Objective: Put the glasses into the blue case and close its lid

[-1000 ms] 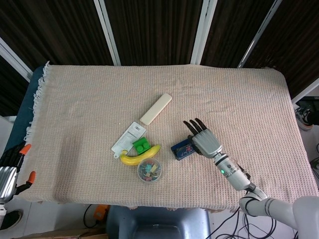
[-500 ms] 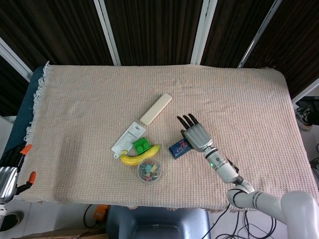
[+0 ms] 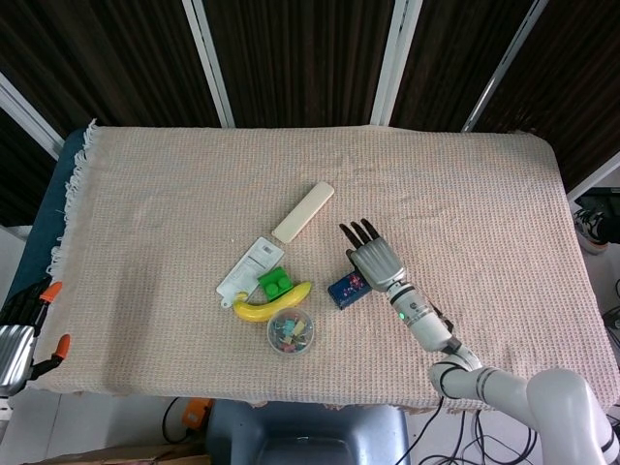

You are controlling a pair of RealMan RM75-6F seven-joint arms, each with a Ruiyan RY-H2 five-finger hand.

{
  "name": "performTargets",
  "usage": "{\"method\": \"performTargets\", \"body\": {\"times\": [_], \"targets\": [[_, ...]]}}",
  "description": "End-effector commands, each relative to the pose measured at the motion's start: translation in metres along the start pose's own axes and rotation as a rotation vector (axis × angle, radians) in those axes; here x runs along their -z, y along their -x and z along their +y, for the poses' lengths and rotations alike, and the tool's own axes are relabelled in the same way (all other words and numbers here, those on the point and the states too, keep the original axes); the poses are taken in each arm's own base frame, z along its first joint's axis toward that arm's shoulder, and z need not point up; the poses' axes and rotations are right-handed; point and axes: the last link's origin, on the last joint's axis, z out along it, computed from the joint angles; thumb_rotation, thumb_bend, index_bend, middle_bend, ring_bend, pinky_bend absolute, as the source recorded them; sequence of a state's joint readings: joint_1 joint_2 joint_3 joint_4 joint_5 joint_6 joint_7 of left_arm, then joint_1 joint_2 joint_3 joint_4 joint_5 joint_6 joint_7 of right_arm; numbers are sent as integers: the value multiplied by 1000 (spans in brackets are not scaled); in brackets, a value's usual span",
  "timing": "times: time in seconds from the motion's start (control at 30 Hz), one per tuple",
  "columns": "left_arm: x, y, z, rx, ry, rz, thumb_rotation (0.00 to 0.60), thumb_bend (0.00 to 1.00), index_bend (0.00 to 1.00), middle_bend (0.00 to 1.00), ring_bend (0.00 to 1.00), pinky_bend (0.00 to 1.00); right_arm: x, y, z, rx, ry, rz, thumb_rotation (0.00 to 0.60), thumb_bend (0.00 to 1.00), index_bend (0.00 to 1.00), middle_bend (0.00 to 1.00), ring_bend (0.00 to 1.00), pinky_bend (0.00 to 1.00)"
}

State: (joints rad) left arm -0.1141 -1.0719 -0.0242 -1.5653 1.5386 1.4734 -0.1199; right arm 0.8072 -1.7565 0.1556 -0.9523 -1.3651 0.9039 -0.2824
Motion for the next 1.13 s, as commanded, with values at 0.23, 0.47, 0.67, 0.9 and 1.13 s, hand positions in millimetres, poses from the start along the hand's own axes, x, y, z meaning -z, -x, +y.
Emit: {"method": "performTargets", "body": {"times": [0.23, 0.47, 0.67, 0.9, 1.13], "targets": [[2, -3, -1, 8, 0, 18, 600, 410, 0, 0, 0, 100, 20, -18, 27, -21, 75, 106, 600, 475, 324, 50, 0, 0], [3, -7, 1, 15, 39, 77, 600, 413, 0, 0, 0, 94, 136, -37, 62, -92, 181, 153, 600, 401, 129, 0, 0, 0], [6, -1, 7, -9, 79, 95, 600, 415, 0, 0, 0, 76, 246, -26, 83, -73, 384, 52, 600, 341, 48, 0, 0, 0], [5, 6, 13, -51, 81, 82, 600, 415, 0, 0, 0, 74, 292, -15, 96, -146, 463, 98, 600, 340, 33, 0, 0, 0], [6, 8, 15, -63, 83, 79, 600, 416, 0, 0, 0, 74, 291, -15, 103, -157, 466, 89, 600, 340, 48, 0, 0, 0]]}}
